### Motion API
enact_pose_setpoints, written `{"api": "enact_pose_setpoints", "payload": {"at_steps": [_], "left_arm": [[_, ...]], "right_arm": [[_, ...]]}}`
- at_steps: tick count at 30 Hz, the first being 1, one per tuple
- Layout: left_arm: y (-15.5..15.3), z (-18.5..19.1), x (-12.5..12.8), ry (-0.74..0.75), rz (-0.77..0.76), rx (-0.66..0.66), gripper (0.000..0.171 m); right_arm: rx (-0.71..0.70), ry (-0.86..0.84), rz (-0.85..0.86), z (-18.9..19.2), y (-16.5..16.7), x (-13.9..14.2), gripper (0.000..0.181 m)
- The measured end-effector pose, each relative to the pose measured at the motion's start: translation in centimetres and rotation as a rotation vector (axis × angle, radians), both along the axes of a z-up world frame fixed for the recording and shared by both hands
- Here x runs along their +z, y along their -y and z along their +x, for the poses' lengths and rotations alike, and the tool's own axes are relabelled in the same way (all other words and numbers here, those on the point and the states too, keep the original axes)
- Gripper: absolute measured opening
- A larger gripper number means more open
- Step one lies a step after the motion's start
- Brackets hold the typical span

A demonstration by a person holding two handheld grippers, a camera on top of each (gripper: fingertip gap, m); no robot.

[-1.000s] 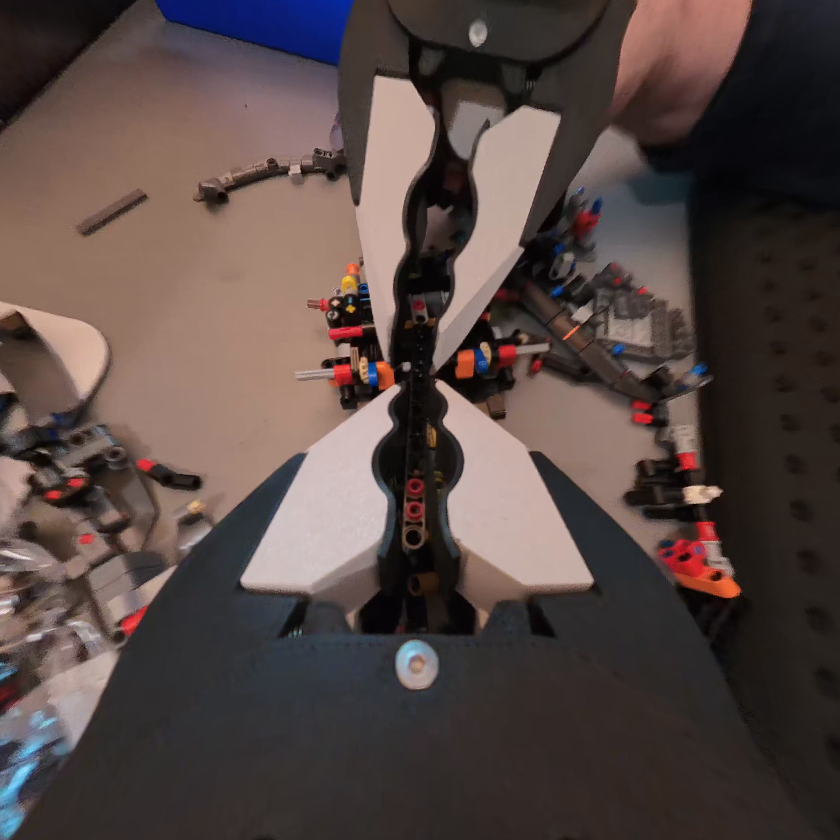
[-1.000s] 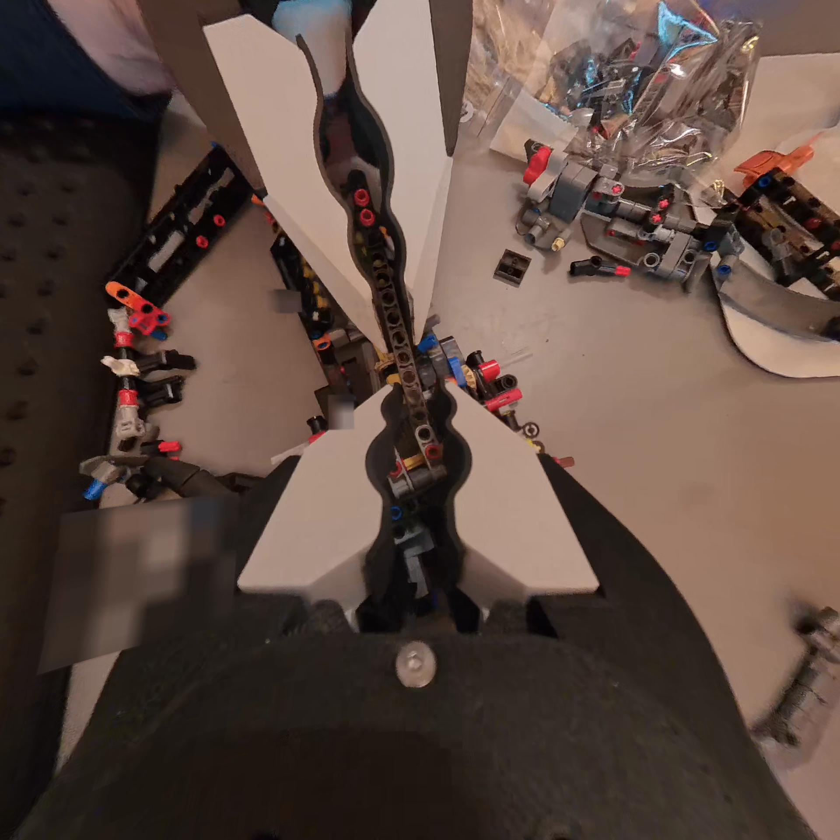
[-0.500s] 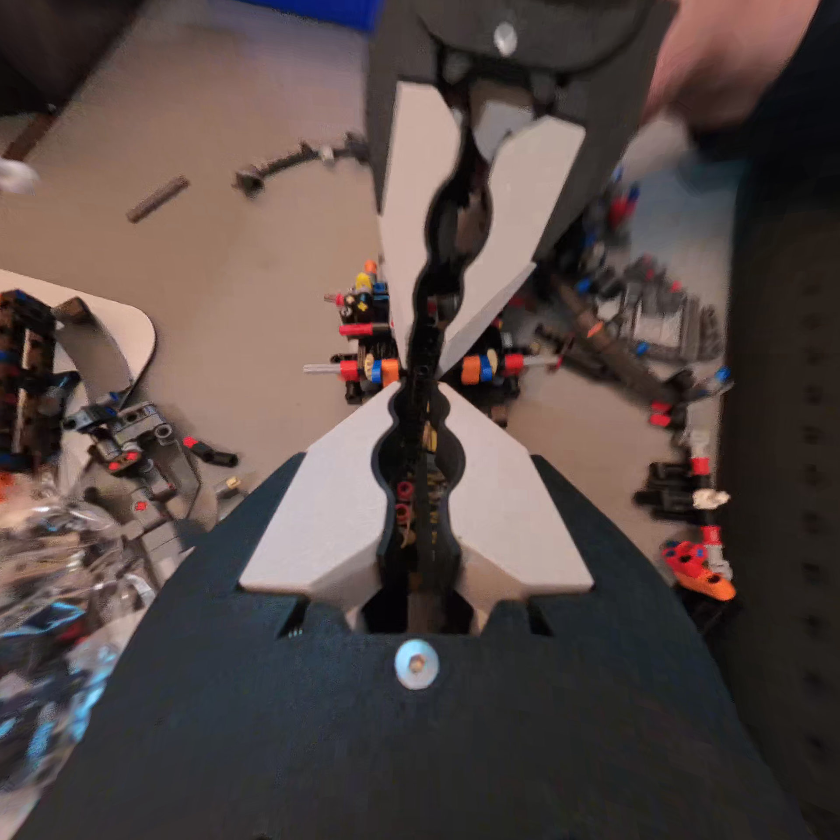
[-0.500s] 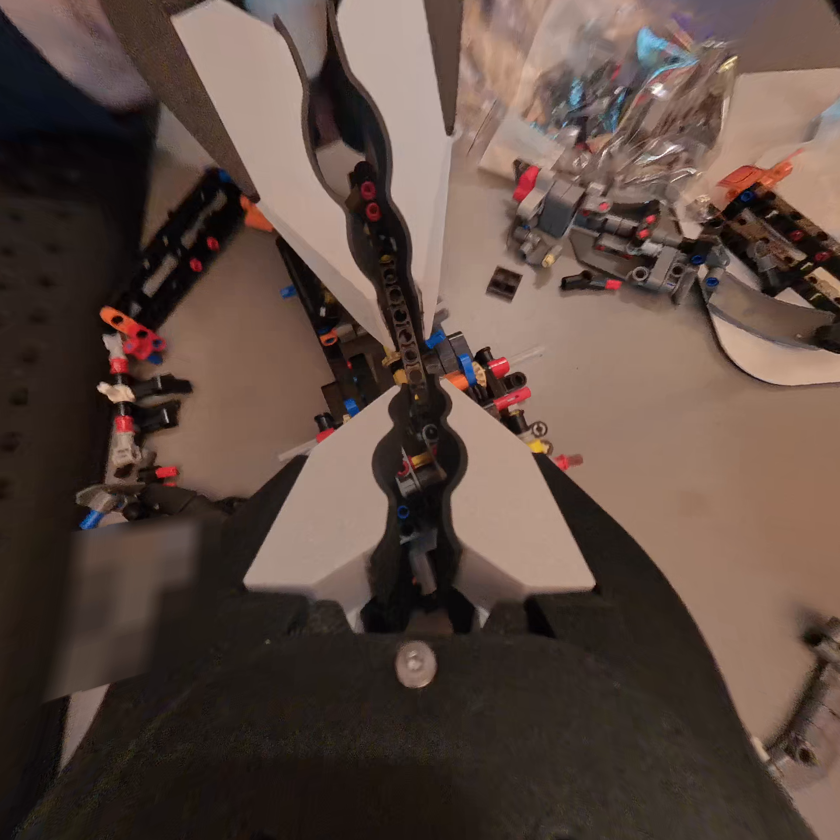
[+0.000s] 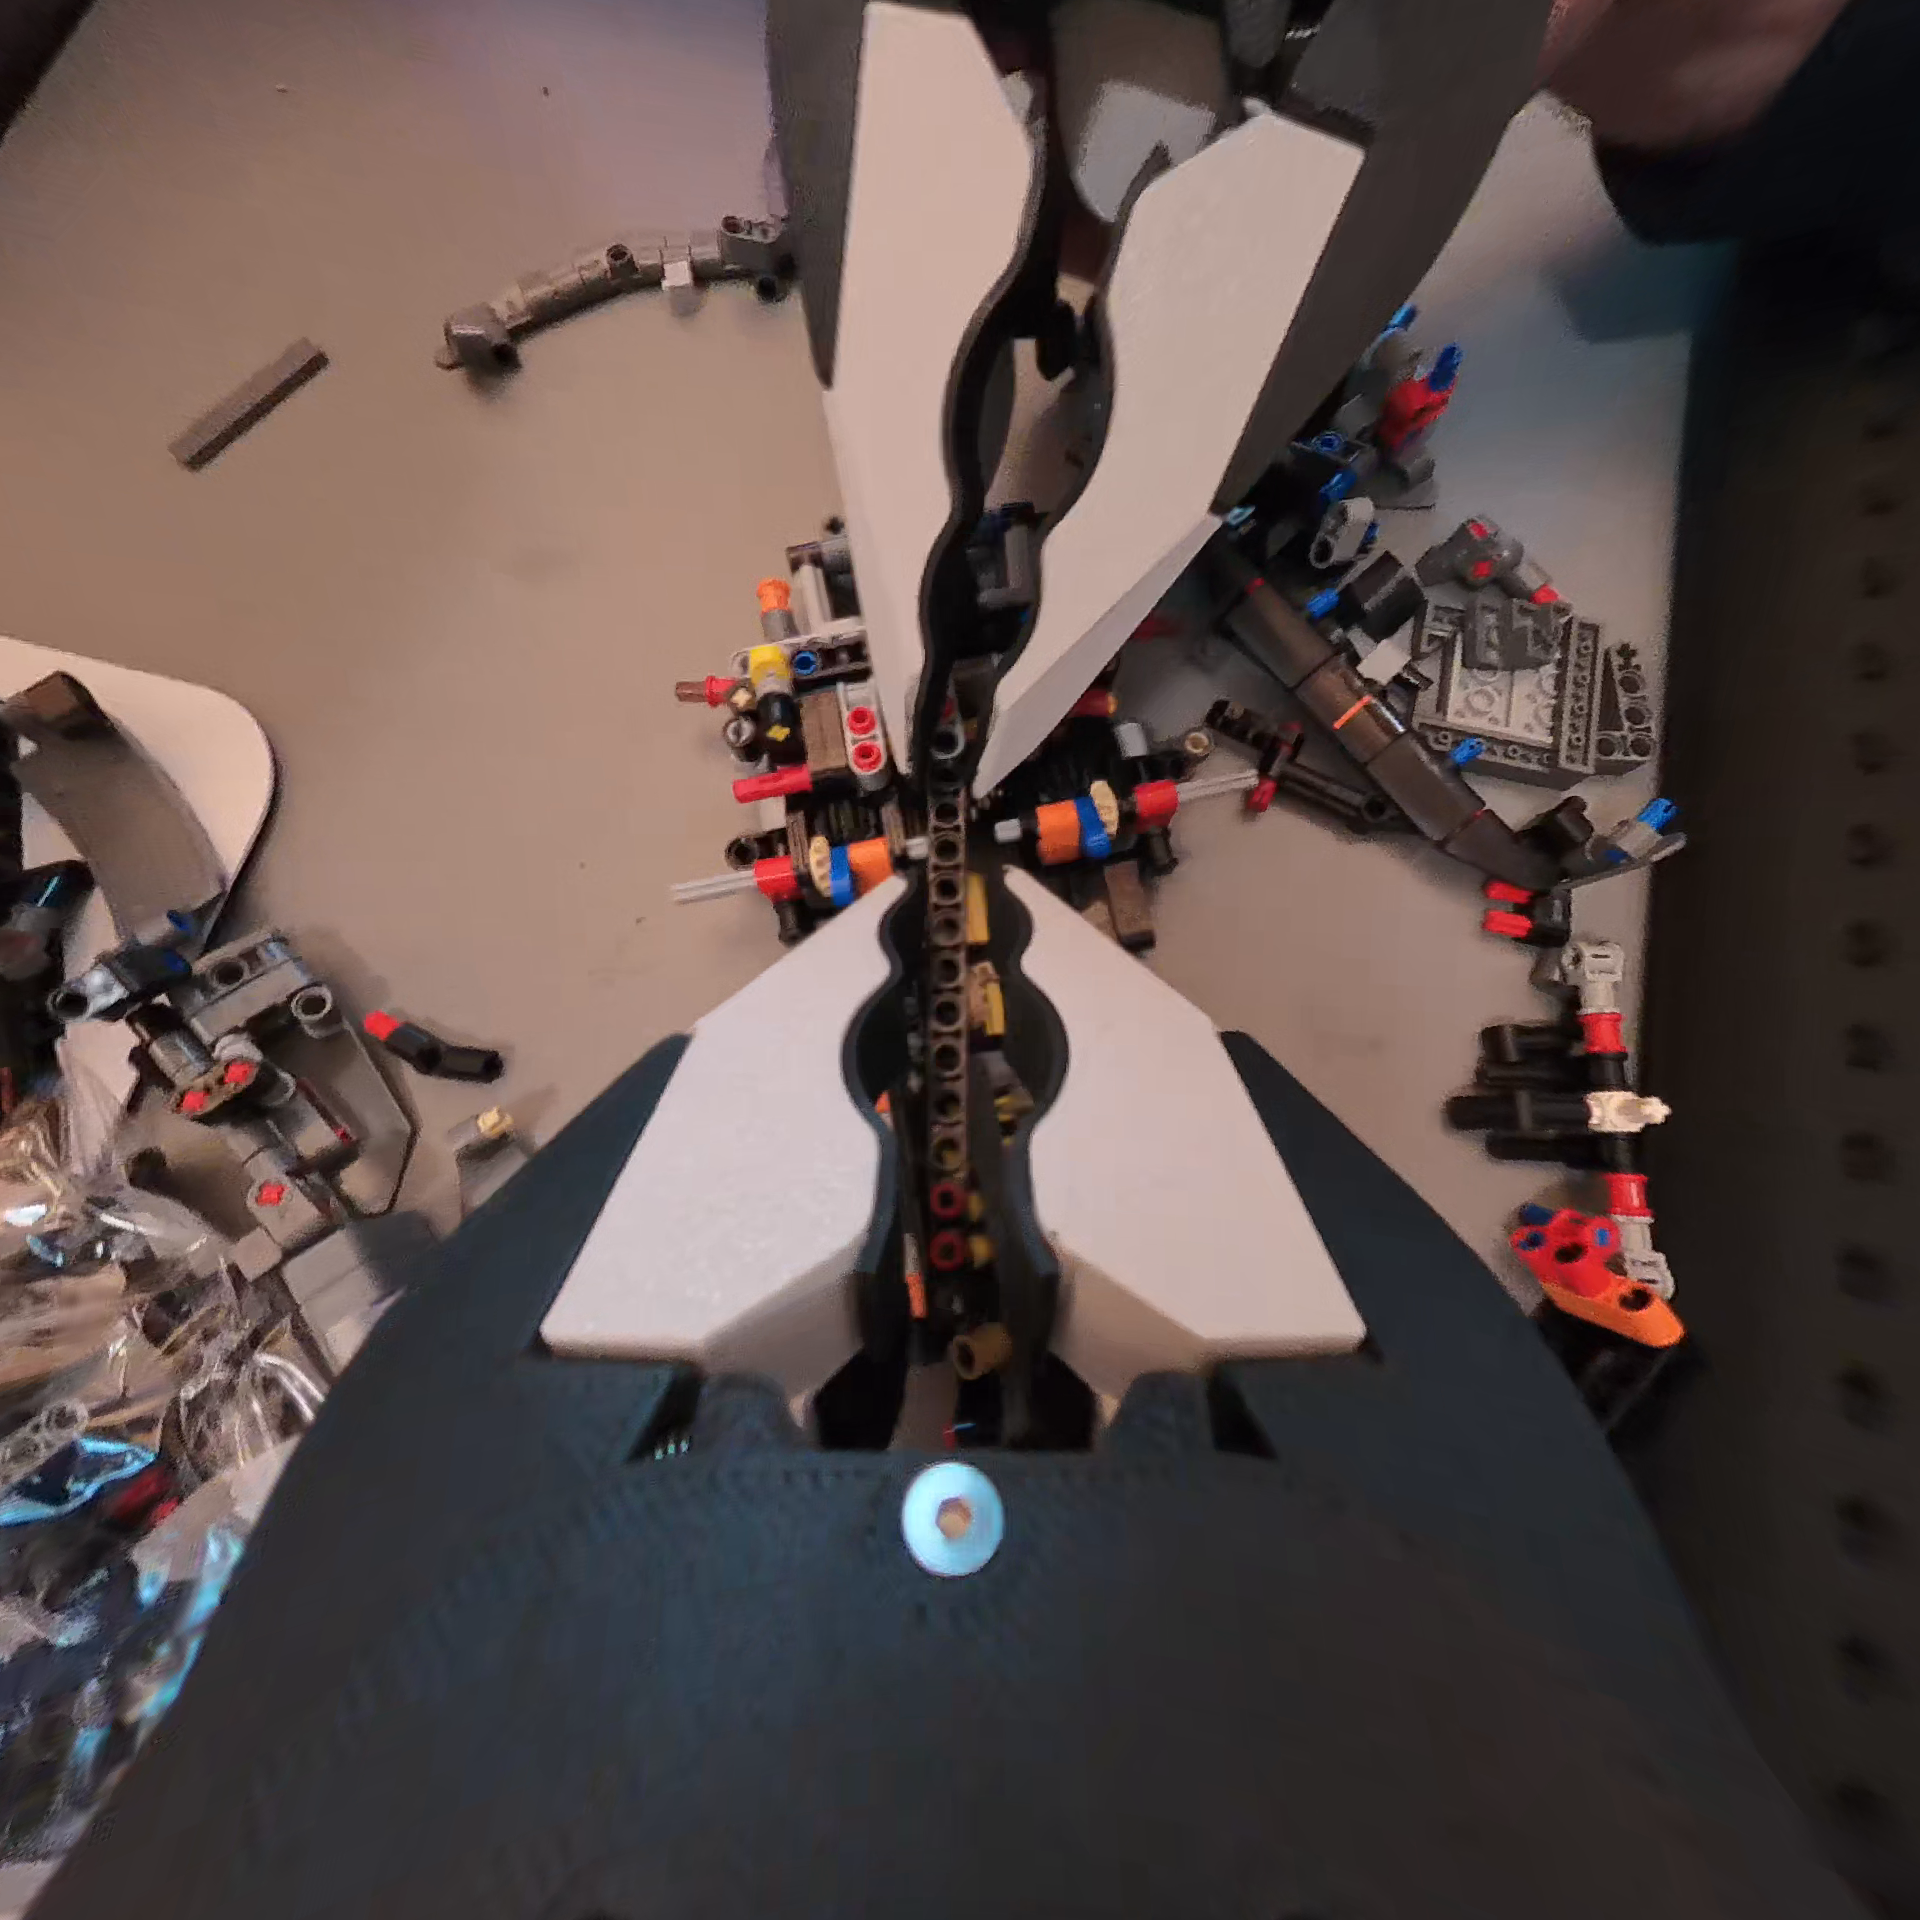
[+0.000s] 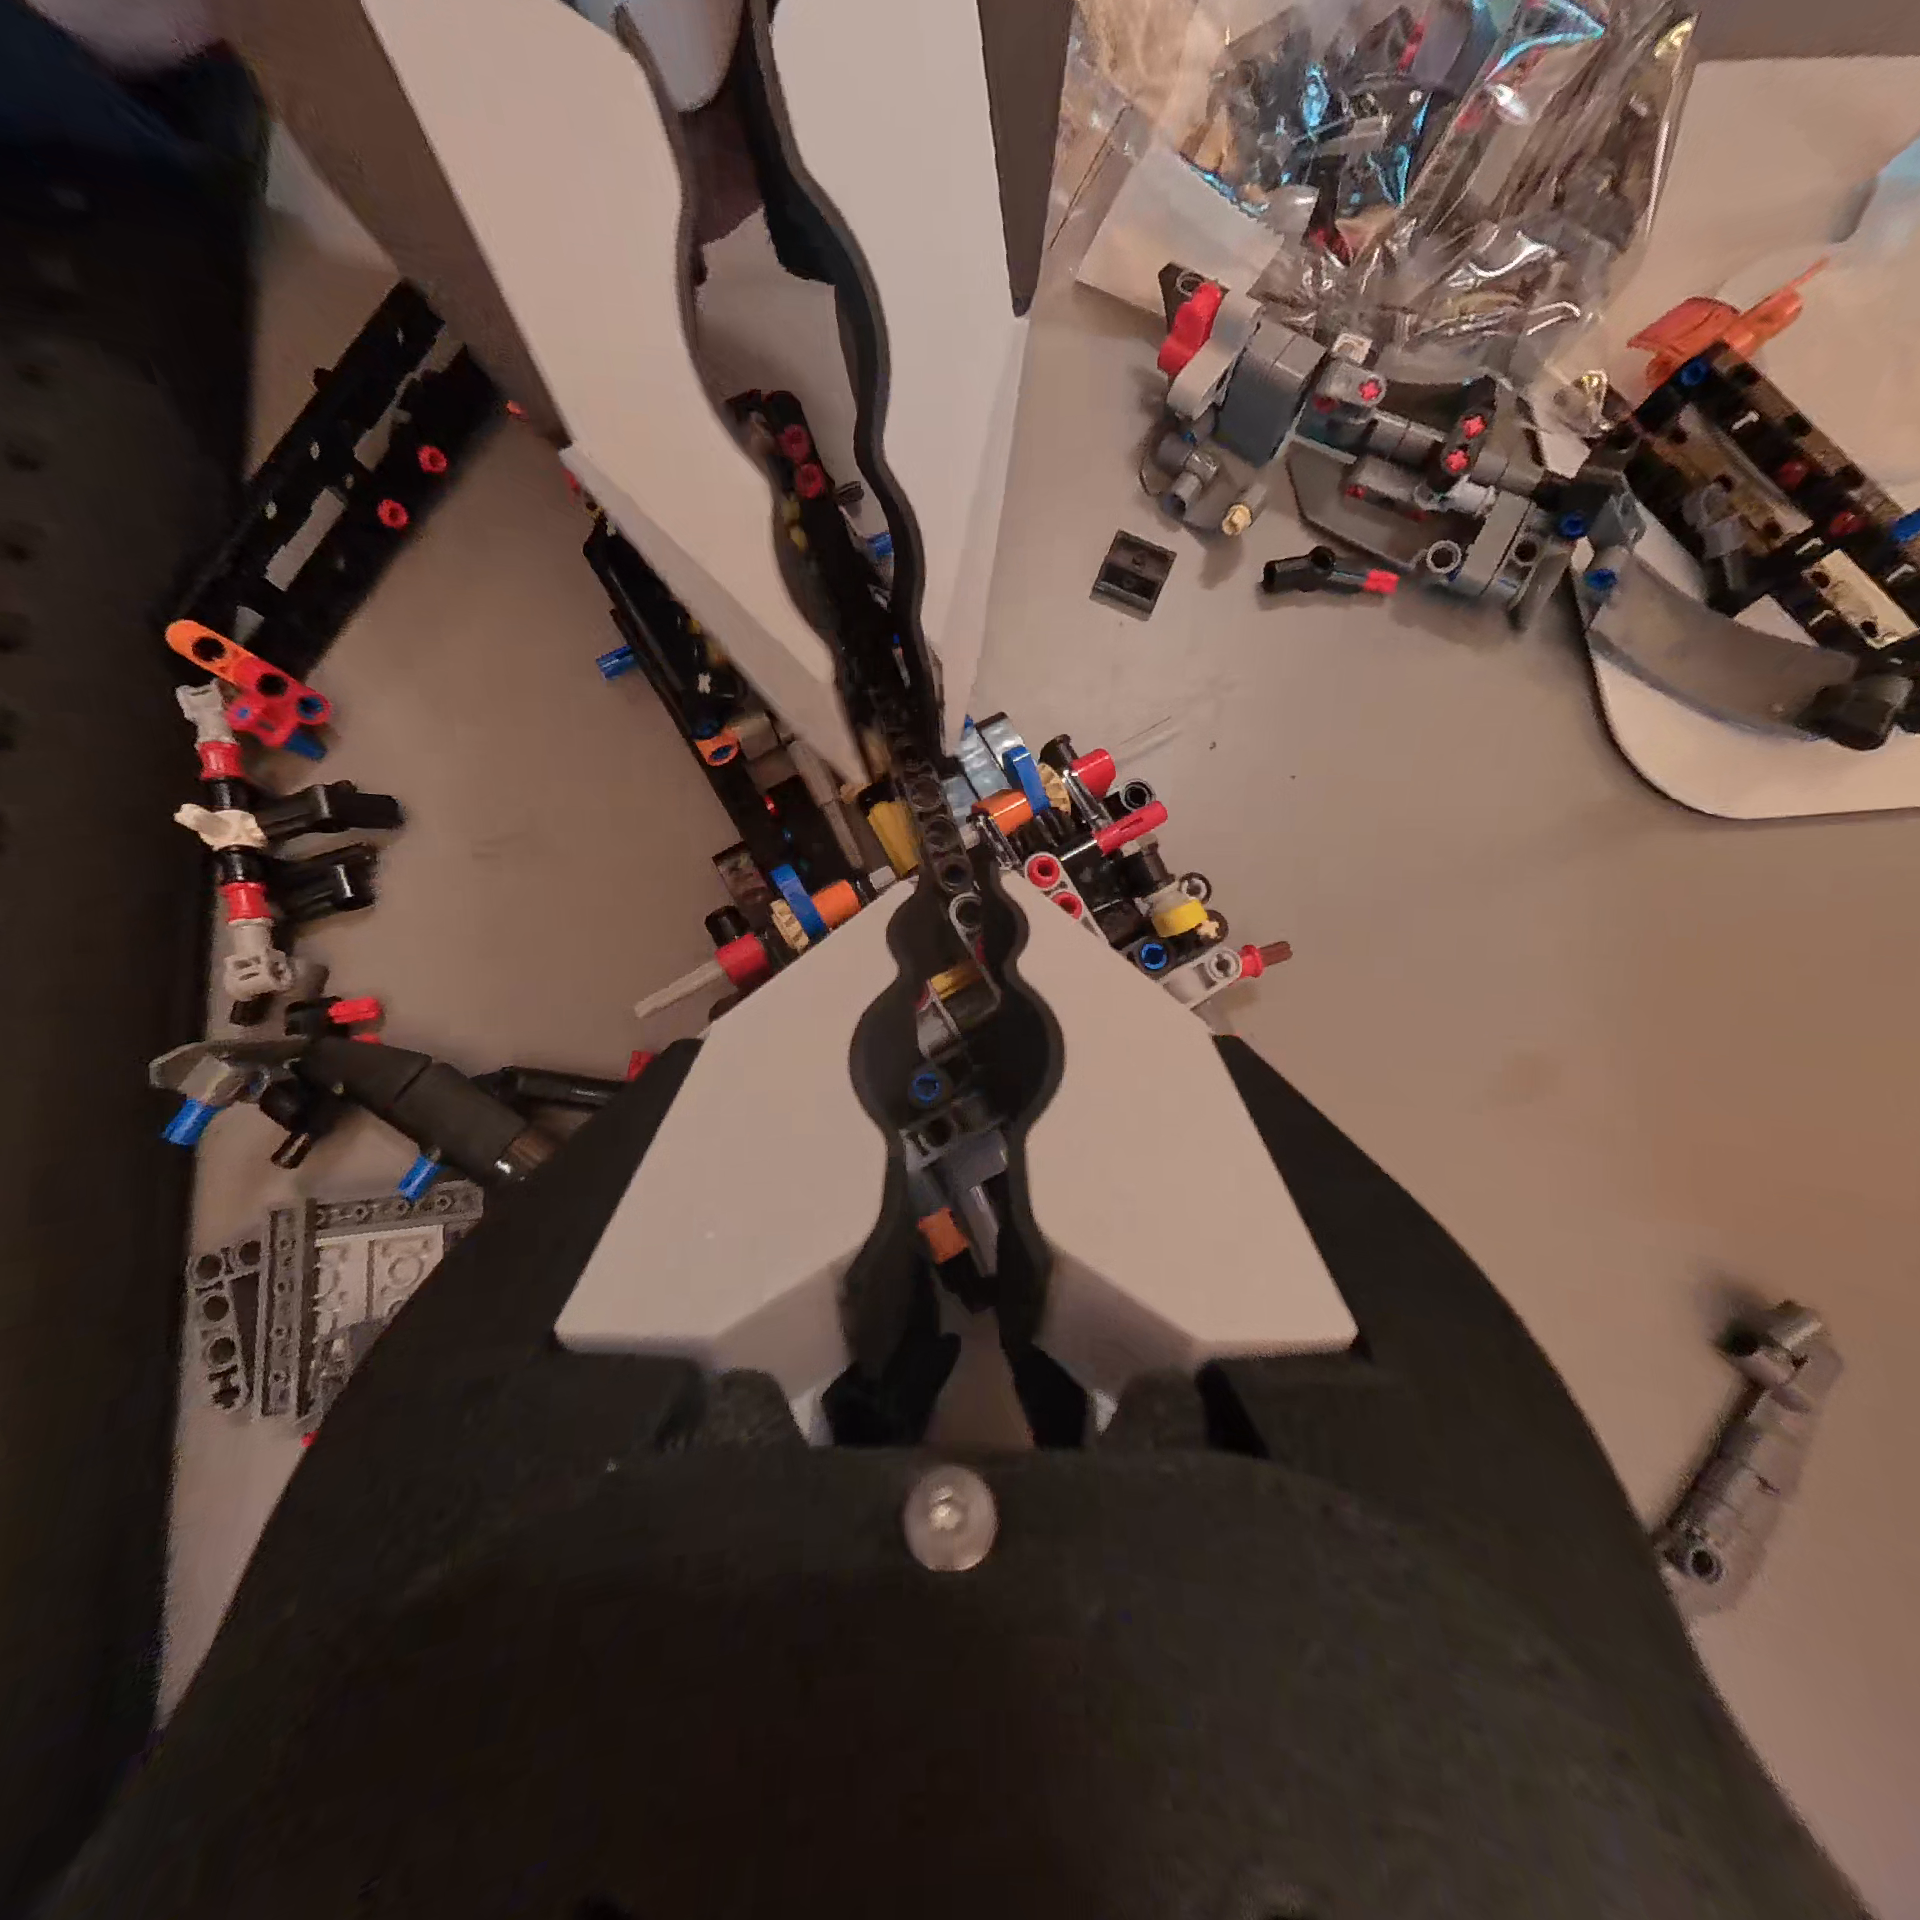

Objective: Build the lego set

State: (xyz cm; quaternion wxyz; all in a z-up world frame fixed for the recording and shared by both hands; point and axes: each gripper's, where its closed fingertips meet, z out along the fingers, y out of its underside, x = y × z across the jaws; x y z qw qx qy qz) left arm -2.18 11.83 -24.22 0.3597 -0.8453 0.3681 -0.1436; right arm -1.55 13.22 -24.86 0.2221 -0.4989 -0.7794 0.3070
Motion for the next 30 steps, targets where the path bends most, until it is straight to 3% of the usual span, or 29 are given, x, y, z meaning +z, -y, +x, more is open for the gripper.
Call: {"api": "enact_pose_setpoints", "payload": {"at_steps": [3,6,19,30], "left_arm": [[-0.4,0.3,-1.2,-0.106,-0.031,-0.015,0.018],[-0.7,0.3,-2.1,-0.191,-0.055,-0.022,0.006],[-0.6,0.5,-2.1,-0.061,-0.069,-0.021,0.005],[-0.7,0.8,-2.2,-0.146,-0.080,-0.048,0.005]], "right_arm": [[0.015,-0.008,0.025,0.0,0.2,0.0,0.006],[0.028,-0.008,0.054,0.1,0.2,0.0,0.006],[-0.086,0.012,0.021,1.5,-2.2,1.0,0.000],[-0.055,0.056,0.104,1.3,-1.5,0.4,0.000]]}}
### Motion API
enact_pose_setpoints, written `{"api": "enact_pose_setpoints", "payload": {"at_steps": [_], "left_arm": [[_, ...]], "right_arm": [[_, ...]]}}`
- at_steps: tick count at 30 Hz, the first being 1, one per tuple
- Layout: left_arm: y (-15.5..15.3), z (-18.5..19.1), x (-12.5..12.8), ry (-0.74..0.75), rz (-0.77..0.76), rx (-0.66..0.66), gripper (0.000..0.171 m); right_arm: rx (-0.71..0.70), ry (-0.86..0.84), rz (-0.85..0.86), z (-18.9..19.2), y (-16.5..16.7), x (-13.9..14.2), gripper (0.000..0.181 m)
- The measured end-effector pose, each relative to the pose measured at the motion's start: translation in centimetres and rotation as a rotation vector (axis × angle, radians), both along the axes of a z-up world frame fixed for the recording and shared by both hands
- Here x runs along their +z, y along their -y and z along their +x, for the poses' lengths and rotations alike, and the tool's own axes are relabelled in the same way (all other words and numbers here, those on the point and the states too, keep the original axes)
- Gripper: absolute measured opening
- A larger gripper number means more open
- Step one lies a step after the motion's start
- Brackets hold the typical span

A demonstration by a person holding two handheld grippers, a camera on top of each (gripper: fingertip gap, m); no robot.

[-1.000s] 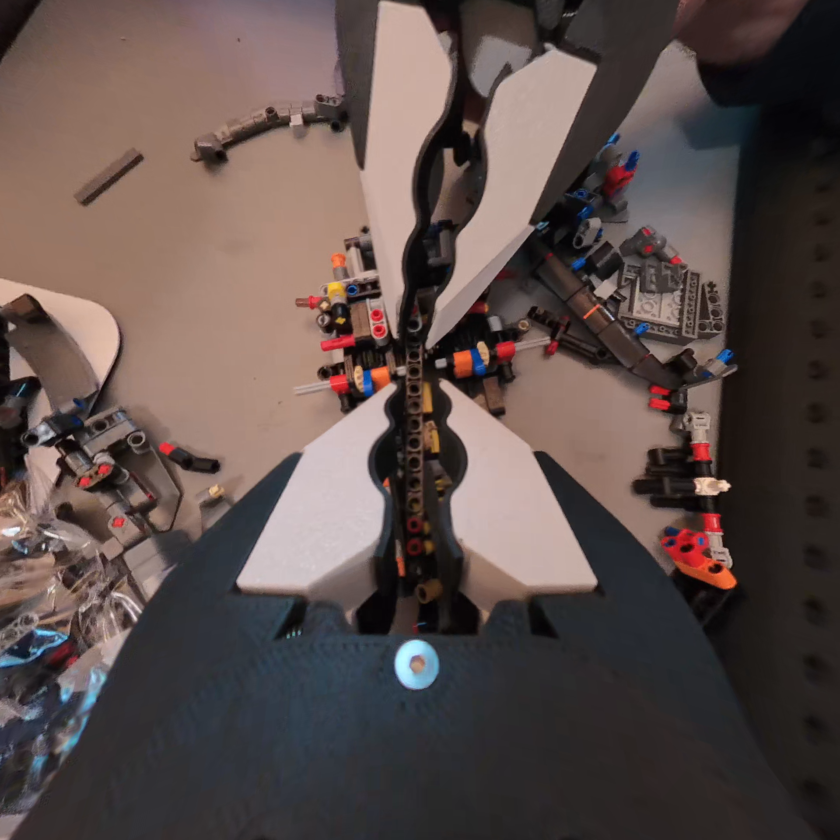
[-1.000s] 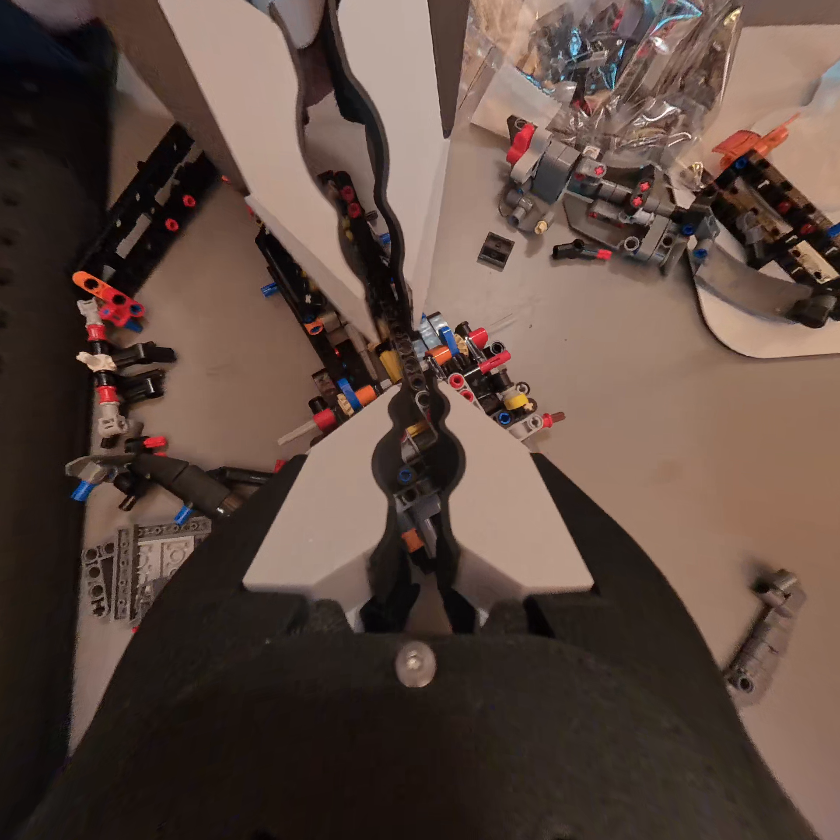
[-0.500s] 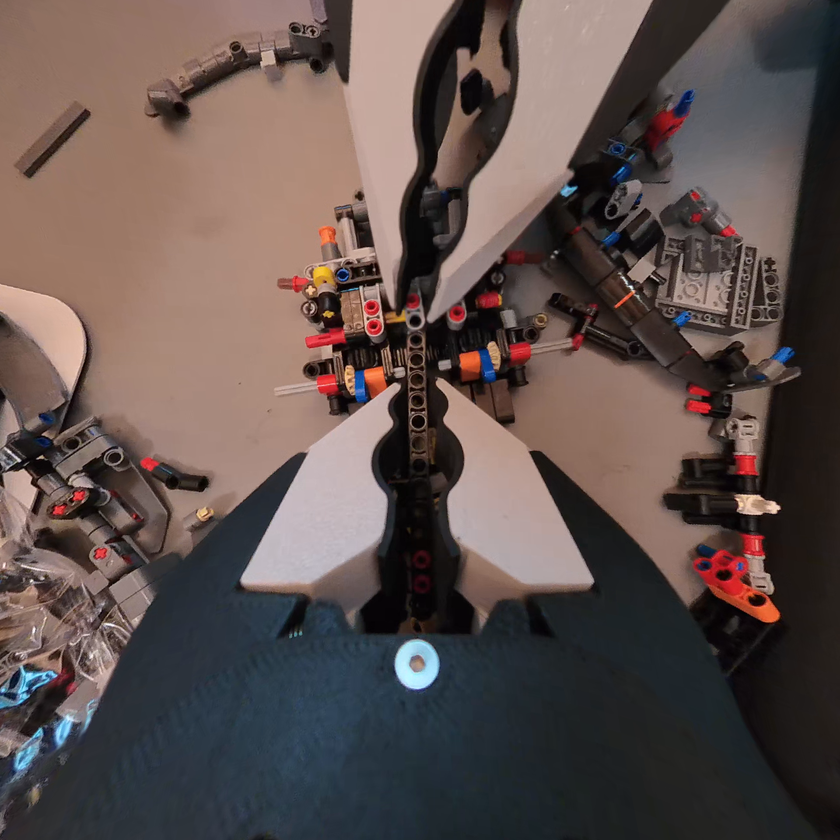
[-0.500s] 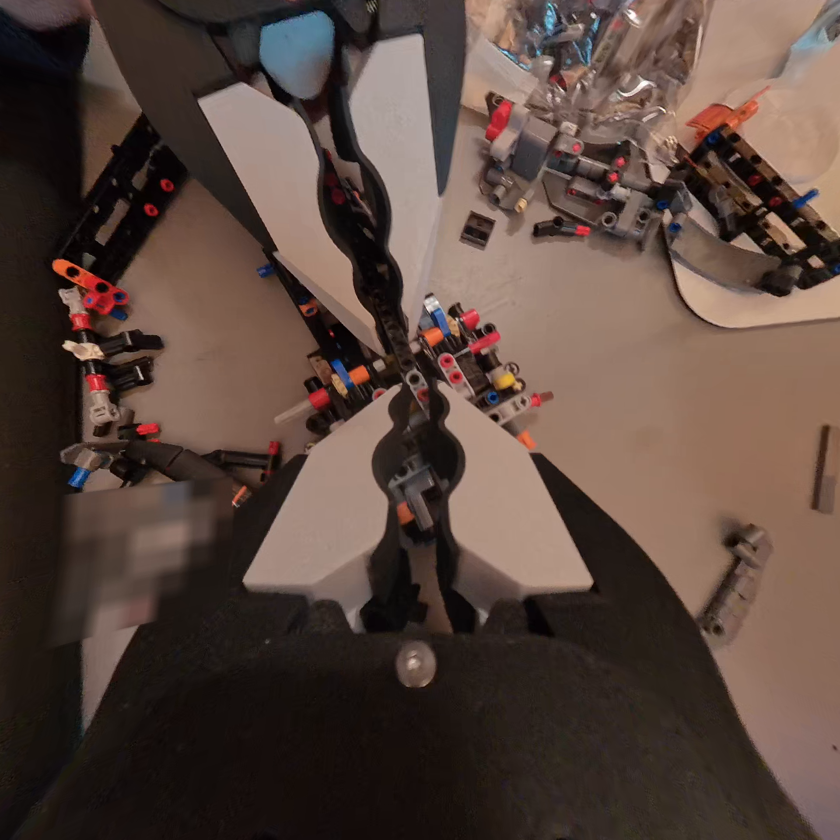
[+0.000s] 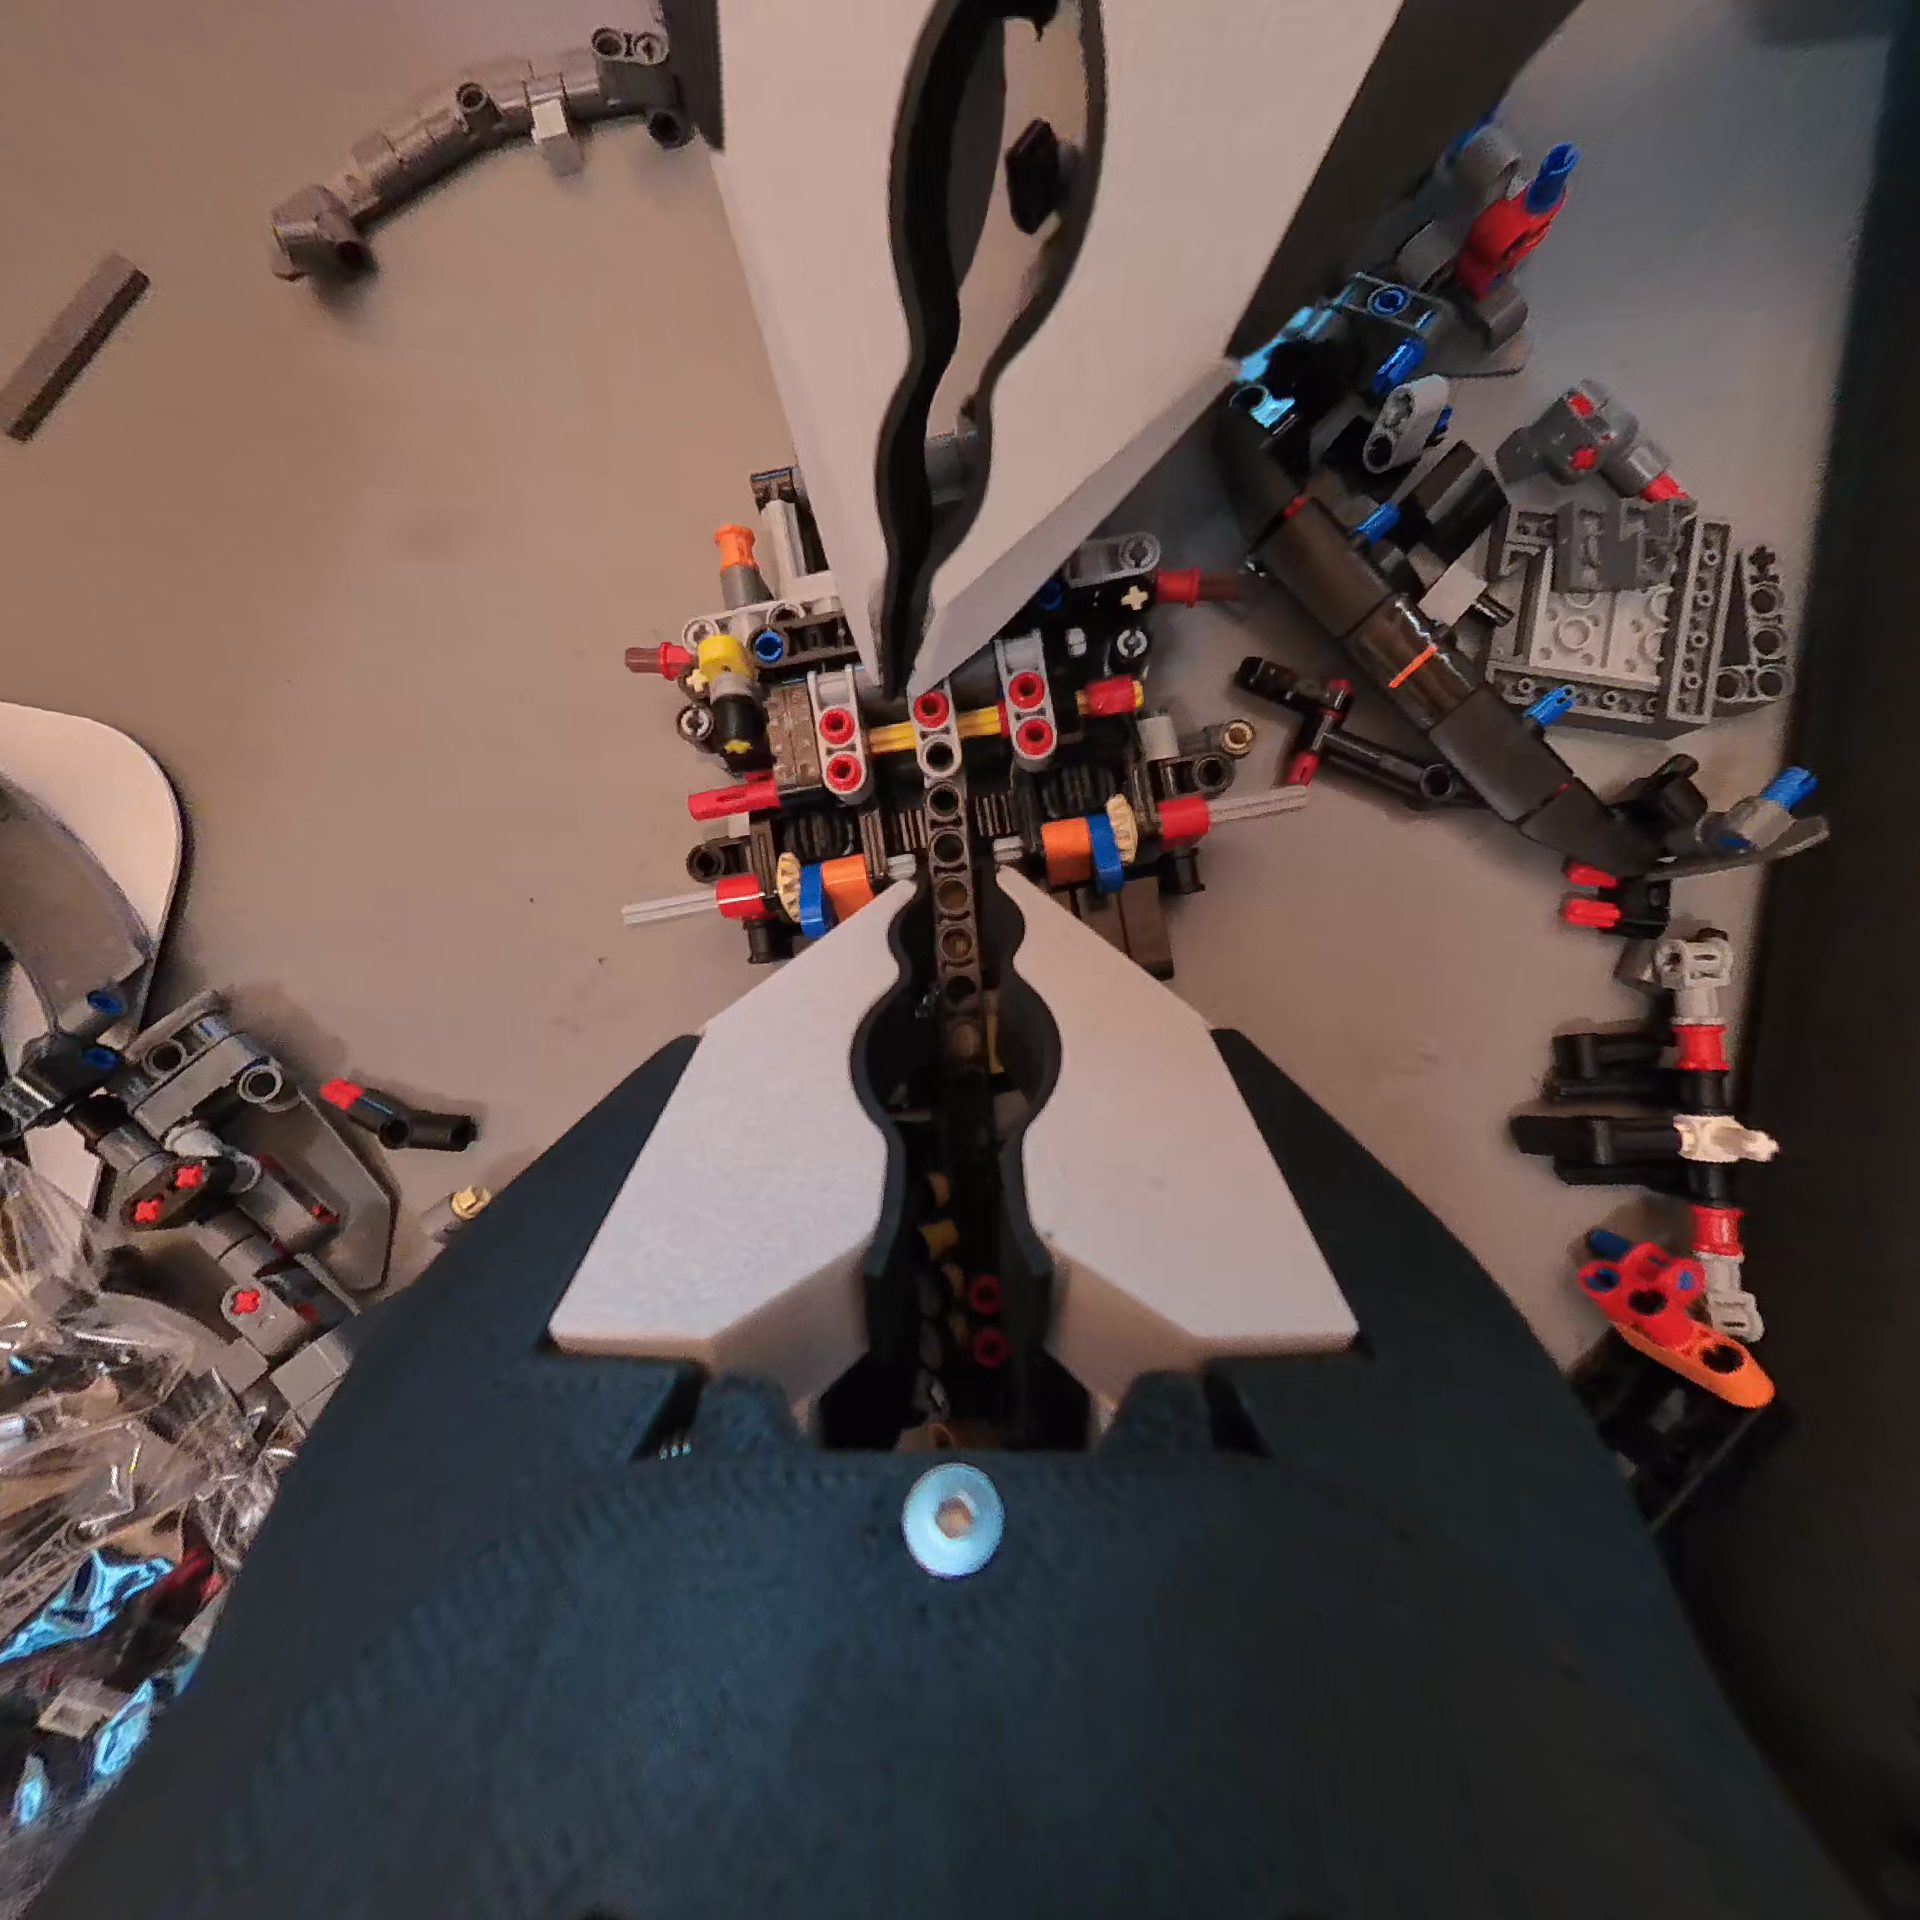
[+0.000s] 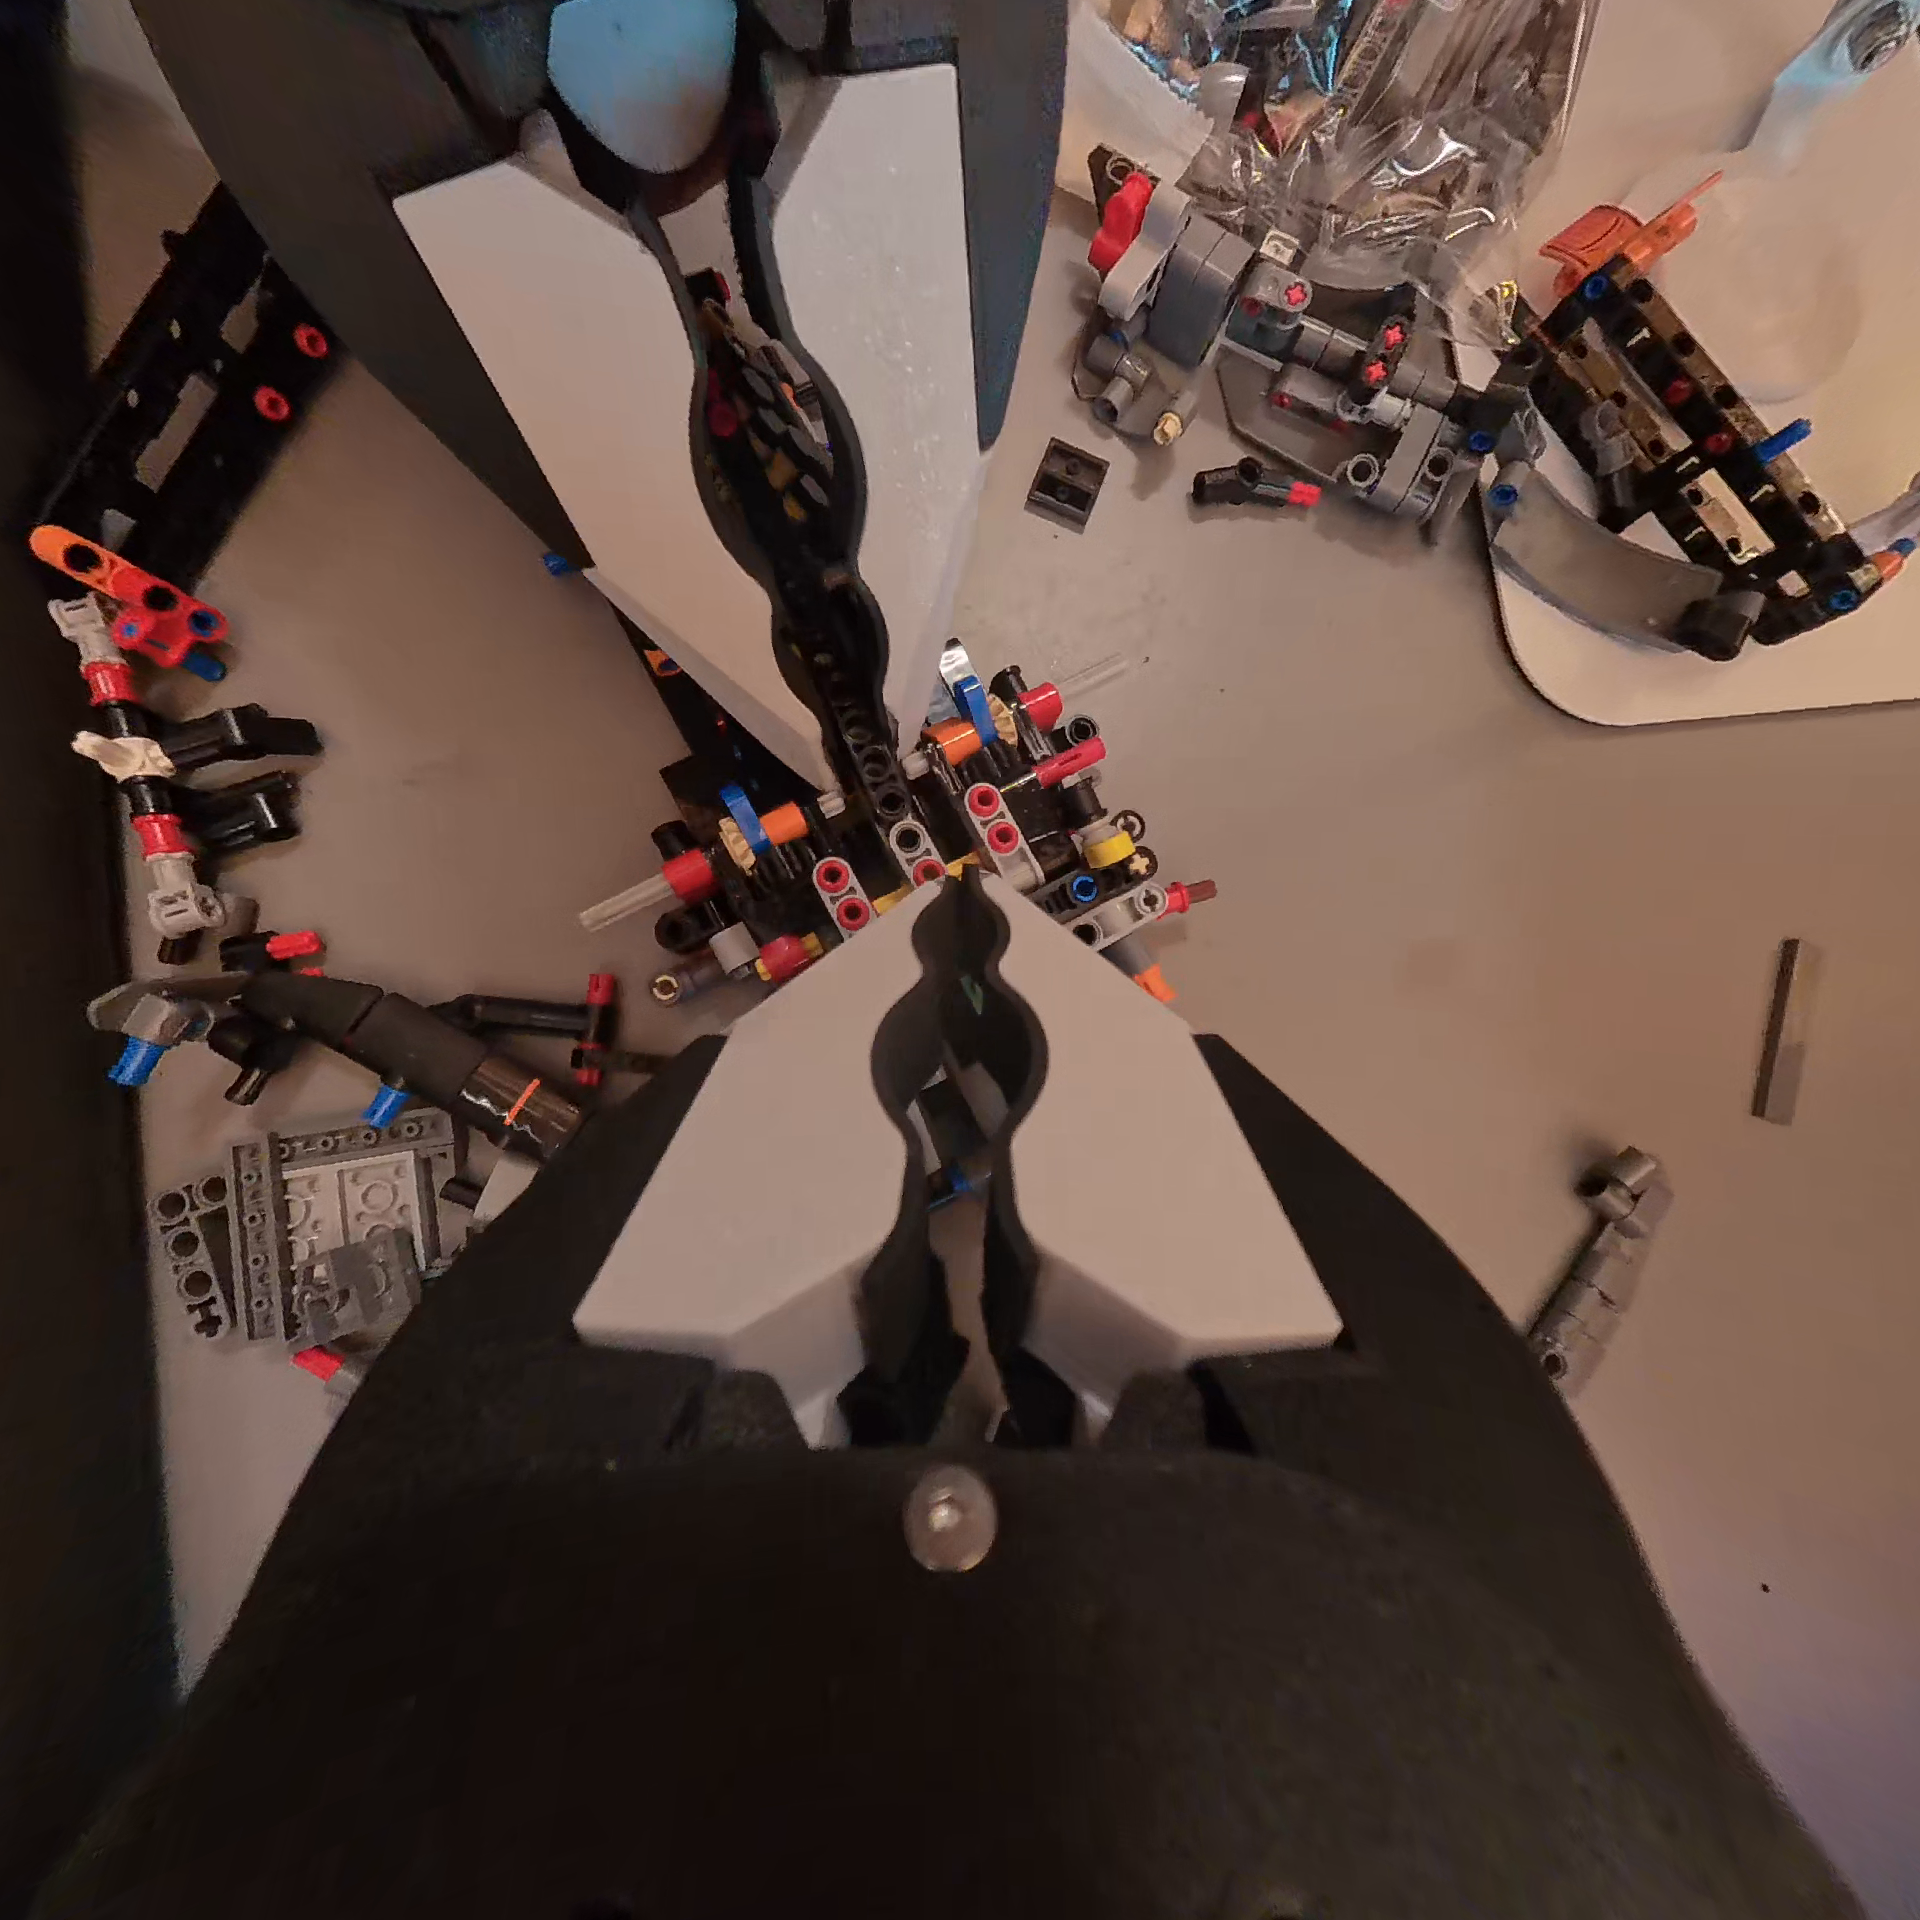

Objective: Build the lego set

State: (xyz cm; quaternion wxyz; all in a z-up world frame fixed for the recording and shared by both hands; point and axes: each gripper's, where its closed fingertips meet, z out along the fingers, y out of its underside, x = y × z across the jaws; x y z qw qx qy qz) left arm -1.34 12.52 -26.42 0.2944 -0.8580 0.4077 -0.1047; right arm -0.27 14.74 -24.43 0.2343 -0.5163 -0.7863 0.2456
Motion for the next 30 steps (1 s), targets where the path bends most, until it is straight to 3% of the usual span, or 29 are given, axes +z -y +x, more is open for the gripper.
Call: {"api": "enact_pose_setpoints", "payload": {"at_steps": [19,30], "left_arm": [[-0.3,0.3,1.0,0.304,-0.006,0.081,0.002],[-0.4,0.3,1.3,0.473,-0.087,0.149,0.003]], "right_arm": [[-0.031,-0.031,-0.074,0.1,-0.3,-0.1,0.000],[-0.041,-0.050,-0.106,-0.1,-0.5,-0.1,0.000]]}}
